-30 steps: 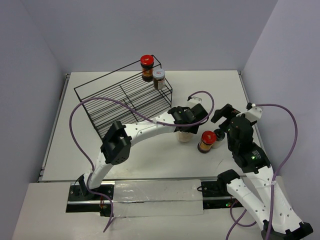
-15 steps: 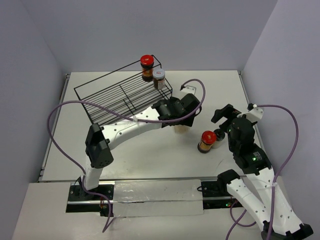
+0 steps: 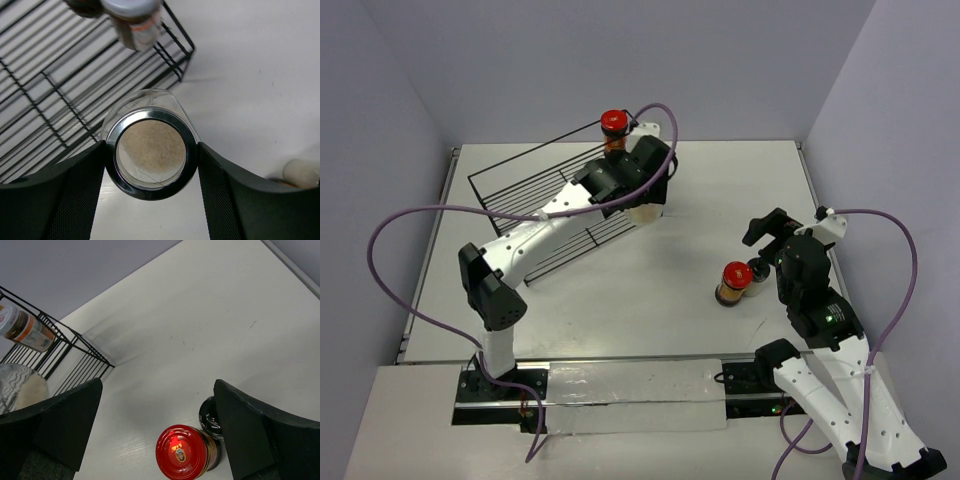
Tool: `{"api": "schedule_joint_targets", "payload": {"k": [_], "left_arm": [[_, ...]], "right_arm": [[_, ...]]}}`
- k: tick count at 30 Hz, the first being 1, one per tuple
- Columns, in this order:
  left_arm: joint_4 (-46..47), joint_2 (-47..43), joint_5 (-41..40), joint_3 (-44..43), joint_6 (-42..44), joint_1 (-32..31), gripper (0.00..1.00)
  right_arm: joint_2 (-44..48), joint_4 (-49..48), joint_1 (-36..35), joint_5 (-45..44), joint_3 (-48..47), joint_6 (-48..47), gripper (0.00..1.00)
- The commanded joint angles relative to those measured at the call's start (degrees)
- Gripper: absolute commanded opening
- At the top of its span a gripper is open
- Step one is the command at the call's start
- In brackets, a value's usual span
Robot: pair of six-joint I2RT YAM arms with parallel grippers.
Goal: Organize the condiment bottles
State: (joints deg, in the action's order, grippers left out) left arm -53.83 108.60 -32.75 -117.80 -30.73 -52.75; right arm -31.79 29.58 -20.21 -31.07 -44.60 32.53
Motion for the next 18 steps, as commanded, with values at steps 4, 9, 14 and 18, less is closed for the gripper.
{"api": "schedule_joint_targets", "payload": {"k": [4,9,14,18], "left_arm": [[3.6,-6.3,-3.1,-2.9,1.7,4.0,0.10],[4.6,-7.1,-4.9,-2.8,2.8,6.0,0.10],[6.3,-6.0,-5.5,-2.1,3.1,8.4,0.10],[5.6,-3.1,-6.8,-3.7,2.6,9.8,0.10]], "right_arm": [[-1.5,-2.9,0.1,0.3,-2.2,-0.4,1.00],[-1.9,-2.8,0.2,0.4,-1.9,-0.4,1.00],[-2.0,-2.7,0.1,0.8,-1.6,-0.2,1.00],[-1.9,-2.4,0.1,0.7,-1.3,-0.2,1.00]]}}
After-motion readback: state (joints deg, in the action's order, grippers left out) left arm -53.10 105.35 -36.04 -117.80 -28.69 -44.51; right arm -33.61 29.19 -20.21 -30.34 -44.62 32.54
